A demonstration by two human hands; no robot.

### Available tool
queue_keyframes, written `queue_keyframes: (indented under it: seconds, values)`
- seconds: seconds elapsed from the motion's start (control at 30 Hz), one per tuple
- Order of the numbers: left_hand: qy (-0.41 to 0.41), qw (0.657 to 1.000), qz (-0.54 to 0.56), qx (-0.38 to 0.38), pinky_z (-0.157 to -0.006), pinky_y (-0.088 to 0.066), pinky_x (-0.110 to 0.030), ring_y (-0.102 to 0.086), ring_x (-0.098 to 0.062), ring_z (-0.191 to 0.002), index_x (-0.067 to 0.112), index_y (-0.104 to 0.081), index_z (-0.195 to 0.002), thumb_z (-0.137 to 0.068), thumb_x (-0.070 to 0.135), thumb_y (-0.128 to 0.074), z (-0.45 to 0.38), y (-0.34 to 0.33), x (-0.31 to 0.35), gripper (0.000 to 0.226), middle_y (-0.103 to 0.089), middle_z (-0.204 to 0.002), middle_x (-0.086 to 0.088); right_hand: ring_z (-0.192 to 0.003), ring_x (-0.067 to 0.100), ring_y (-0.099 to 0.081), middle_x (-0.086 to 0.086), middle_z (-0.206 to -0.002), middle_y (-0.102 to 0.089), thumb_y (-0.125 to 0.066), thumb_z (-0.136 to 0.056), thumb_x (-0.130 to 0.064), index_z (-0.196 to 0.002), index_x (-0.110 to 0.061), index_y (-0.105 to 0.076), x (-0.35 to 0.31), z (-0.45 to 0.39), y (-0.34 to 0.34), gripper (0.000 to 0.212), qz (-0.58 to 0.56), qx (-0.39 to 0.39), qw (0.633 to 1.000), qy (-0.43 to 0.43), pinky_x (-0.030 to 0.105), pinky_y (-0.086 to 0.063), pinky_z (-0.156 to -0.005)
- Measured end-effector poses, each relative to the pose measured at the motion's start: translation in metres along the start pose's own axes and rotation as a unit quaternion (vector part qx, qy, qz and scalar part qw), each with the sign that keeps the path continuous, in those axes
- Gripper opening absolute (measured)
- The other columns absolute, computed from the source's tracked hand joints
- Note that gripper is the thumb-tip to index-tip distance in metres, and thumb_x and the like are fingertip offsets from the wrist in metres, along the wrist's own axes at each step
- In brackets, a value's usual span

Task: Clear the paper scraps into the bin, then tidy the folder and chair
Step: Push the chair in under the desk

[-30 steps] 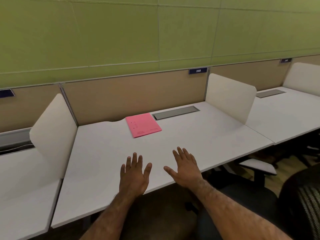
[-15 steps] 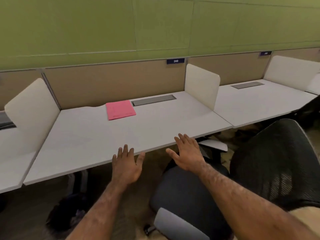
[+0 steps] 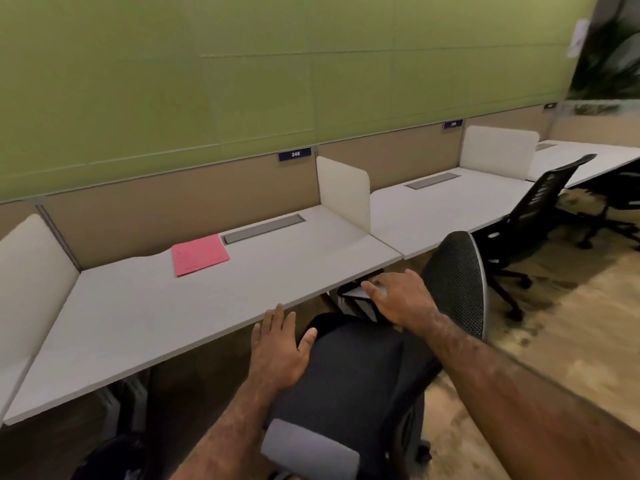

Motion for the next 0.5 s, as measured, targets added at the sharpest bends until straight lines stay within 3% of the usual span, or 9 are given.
queue_keyframes:
  seconds: [0.23, 0.5]
  values:
    - [-0.064, 0.998, 0.024, 0.013, -0.118, 0.005, -0.042, 0.008, -0.021, -0.148, 0.023, -0.015, -0.151, -0.094, 0.063, -0.021, 0.027, 0.001, 0.059, 0.070, 0.001, -0.163, -0.003, -0.104, 0.019, -0.060, 0.000, -0.104, -0.070, -0.032, -0.095, -0.056, -0.103, -0.017, -0.067, 0.042, 0.058, 0.028, 0.053, -0.036, 0.038, 0.994, -0.093, 0.043, -0.027, -0.111]
    - [-0.120, 0.992, 0.045, 0.009, -0.117, 0.008, -0.040, 0.008, -0.019, -0.148, 0.021, -0.015, -0.151, -0.095, 0.061, -0.025, 0.046, -0.007, 0.139, 0.070, 0.001, -0.163, -0.002, -0.113, 0.024, -0.057, 0.005, -0.117, -0.067, -0.035, -0.093, -0.059, -0.117, -0.013, -0.063, 0.088, 0.104, 0.038, 0.059, -0.043, 0.055, 0.991, -0.118, 0.040, -0.036, -0.105]
Point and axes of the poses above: each hand's wrist, its own z-axis away from the middle knuckle, its own y-axis out of the back of the hand, x = y × z, the point moved 8 cm from there along -z, towards the middle knuckle
